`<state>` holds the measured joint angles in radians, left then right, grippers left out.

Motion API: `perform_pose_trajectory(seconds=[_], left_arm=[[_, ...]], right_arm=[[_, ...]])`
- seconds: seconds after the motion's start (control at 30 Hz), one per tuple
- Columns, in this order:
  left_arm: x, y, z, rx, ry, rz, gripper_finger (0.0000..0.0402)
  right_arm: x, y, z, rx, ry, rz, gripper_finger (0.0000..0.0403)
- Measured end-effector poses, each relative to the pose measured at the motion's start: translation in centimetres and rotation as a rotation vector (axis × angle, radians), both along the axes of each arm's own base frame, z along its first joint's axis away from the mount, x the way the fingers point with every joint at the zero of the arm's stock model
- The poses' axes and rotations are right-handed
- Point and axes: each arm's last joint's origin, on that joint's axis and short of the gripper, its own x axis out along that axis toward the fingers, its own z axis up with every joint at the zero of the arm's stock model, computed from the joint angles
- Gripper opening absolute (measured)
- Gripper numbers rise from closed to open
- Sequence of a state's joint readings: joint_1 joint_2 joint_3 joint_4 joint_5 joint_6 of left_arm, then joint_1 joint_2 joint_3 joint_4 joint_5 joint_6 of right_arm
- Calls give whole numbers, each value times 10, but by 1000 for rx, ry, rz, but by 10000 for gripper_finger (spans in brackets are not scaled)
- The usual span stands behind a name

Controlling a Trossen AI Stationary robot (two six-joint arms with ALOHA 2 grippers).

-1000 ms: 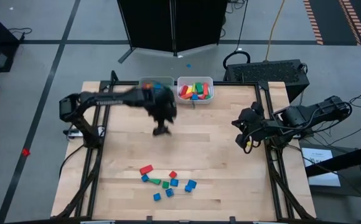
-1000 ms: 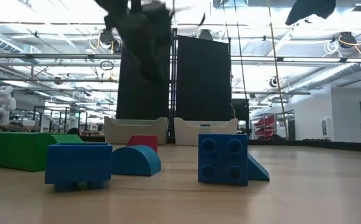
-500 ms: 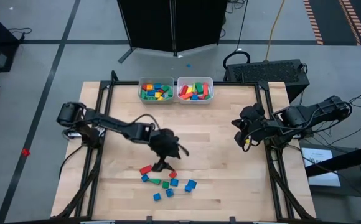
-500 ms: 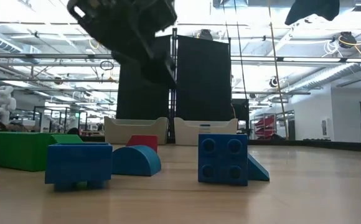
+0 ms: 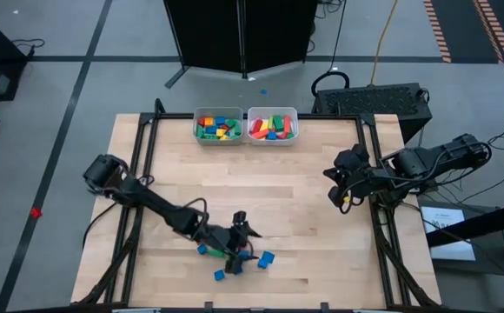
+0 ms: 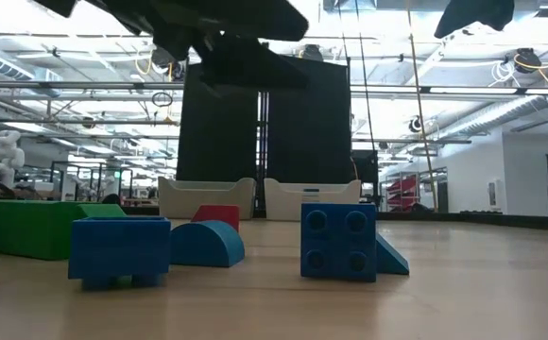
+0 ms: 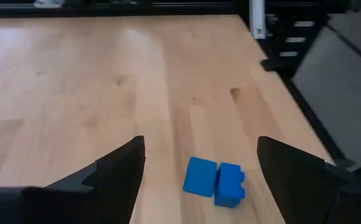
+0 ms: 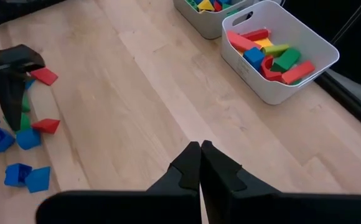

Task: Sort blocks by size
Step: Put the blue 4-stud game piece into the gray bin

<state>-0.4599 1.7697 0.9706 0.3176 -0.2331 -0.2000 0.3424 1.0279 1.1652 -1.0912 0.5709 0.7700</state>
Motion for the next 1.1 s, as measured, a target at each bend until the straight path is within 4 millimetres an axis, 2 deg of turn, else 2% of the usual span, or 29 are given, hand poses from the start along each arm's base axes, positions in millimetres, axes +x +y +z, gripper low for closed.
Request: perform_pose_trajectory(seconds=[0.13, 0.43, 0.63, 0.83, 1.1], left_arm=[[4, -14, -9, 29, -24, 42, 310], [28, -45, -37, 43, 8, 0, 310], [36, -49, -64, 2, 81, 40, 307], [33, -48, -85, -24, 181, 91, 272], [32, -48, -88, -14, 193, 100, 185]], right_arm=[[0, 0, 0, -12, 5, 13, 0], [0, 0, 0, -14, 6, 16, 0], [0, 0, 0, -20, 13, 21, 0], [0, 0, 0, -20, 14, 21, 0], [-1, 0, -1, -23, 22, 21, 0]])
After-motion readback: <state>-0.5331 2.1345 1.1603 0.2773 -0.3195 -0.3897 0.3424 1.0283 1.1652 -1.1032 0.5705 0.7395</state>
